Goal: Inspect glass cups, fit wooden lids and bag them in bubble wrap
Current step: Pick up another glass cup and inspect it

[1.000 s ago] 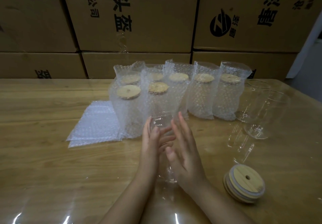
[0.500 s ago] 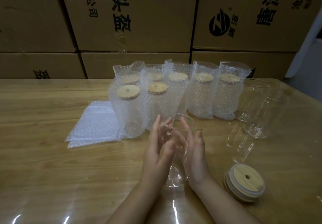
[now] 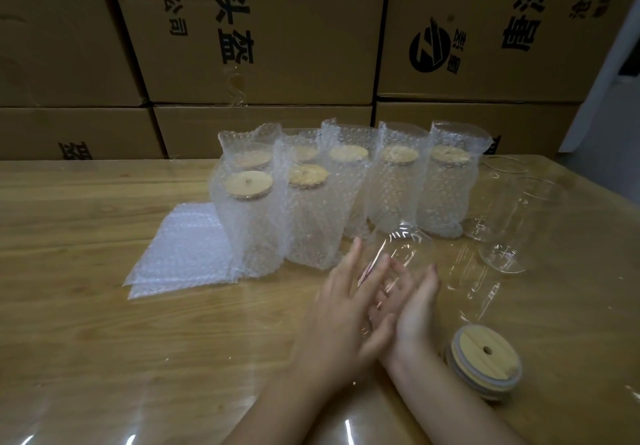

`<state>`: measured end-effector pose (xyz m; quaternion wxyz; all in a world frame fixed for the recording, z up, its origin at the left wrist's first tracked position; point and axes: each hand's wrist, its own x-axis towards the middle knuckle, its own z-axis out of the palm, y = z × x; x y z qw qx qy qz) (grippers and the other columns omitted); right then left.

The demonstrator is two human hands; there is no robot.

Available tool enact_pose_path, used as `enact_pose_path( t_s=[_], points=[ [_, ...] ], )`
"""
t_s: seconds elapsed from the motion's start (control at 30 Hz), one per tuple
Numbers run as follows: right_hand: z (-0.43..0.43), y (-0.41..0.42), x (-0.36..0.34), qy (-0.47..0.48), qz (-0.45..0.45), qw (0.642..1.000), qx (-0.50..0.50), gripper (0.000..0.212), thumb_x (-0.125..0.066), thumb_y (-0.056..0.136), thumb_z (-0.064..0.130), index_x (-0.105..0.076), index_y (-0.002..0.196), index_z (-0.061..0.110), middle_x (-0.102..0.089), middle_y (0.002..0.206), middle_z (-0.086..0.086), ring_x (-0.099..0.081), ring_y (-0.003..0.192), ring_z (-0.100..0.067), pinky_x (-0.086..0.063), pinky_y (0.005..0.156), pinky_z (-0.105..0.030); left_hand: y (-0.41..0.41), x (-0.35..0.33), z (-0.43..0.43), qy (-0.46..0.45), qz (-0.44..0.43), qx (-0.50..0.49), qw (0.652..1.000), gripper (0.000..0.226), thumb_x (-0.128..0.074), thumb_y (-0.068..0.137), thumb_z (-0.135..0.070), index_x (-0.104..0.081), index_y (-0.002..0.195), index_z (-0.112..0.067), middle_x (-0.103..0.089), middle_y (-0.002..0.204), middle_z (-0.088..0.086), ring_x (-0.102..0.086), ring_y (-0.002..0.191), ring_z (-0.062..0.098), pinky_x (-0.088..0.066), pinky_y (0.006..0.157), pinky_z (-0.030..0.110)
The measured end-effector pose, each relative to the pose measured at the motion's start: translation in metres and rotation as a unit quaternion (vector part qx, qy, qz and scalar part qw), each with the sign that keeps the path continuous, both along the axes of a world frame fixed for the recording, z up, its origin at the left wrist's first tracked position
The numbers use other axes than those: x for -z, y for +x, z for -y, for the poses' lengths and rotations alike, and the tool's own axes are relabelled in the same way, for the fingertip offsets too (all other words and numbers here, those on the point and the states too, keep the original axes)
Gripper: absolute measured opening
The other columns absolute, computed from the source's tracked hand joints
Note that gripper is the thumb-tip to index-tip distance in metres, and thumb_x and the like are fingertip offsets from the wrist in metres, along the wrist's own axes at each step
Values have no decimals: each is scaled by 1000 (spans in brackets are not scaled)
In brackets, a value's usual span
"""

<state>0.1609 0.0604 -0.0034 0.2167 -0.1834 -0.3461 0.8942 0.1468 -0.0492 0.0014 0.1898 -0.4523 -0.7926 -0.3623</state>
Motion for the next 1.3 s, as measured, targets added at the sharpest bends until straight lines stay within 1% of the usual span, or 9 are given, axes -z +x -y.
enact_pose_path(
  t_s=[0.17, 0.27, 0.47, 0.67, 0.77, 0.83, 0.97, 1.17, 1.3],
  points=[
    [5, -2, -1, 33, 11, 999, 4, 48, -23, 97, 57, -60, 116, 33, -72, 108, 6, -68, 101, -12, -47, 90, -31, -5, 4, 4, 11, 71, -32, 997, 83, -57, 80, -52, -8, 146, -52, -36, 148, -1, -43, 132, 15, -45, 102, 34],
    [10, -3, -4, 107, -18, 994, -30, 40, -26, 96, 55, -55, 119, 40, -70, 113, 14, -66, 102, -3, -46, 85, -24, -11, -1, 5, 84, 232, -4, 969, 95, -65, 66, -58, -1, 135, -68, -49, 131, -16, -55, 109, 1, -50, 89, 24],
    [5, -4, -13, 140, -62, 983, -102, 46, -42, 74, 63, -59, 115, 48, -69, 117, 11, -70, 96, -9, -58, 67, -27, -19, -6, 5, 248, 517, 140, 807, 94, -74, 64, -38, -28, 145, -37, -65, 115, 9, -67, 77, 14, -51, 62, 23],
    [-1, 0, -14, 114, -19, 984, -135, 66, -35, 72, 73, -46, 127, 39, -70, 117, 5, -69, 99, -11, -59, 69, -34, -22, -7, 20, 145, 667, 257, 684, 52, -71, 65, -57, -69, 108, -28, -72, 90, 13, -70, 67, 22, -57, 57, 30],
    [9, 0, -17, 104, -29, 980, -165, 67, -36, 73, 69, -50, 127, 33, -68, 120, 1, -68, 70, -11, -51, 47, -22, -22, -4, 13, 195, 646, 198, 710, 90, -86, 43, -63, -56, 116, -20, -72, 88, 9, -70, 70, 19, -57, 58, 27],
    [14, 0, -15, 126, -31, 977, -168, 64, -34, 77, 65, -53, 127, 29, -68, 120, 4, -70, 76, -10, -52, 53, -20, -24, -1, 9, 275, 608, 156, 728, 104, -92, 36, -56, -50, 124, -19, -72, 95, 7, -71, 82, 19, -57, 65, 26],
    [13, 3, -11, 119, 3, 972, -201, 68, -34, 79, 66, -54, 131, 27, -66, 124, 6, -63, 114, -15, -55, 80, -31, -23, 2, 10, 331, 462, 108, 816, 95, -88, 53, -39, -38, 134, -42, -66, 119, -4, -61, 115, 15, -53, 87, 29],
    [7, 2, -11, 36, 81, 972, -215, 47, -46, 90, 47, -59, 118, 11, -69, 101, -14, -72, 81, -24, -56, 66, -36, -16, 4, 4, 281, 356, 48, 890, 107, -86, 52, -37, -30, 143, -31, -49, 129, -32, -46, 123, -9, -50, 85, 18],
    [6, 3, -16, 160, 142, 962, -168, 25, -45, 98, 33, -62, 107, 18, -75, 79, -6, -73, 73, -19, -58, 60, -31, -22, 7, 6, 282, 354, 36, 891, 94, -85, 56, -36, -37, 136, -30, -45, 133, -31, -43, 127, -6, -46, 92, 18]
  ],
)
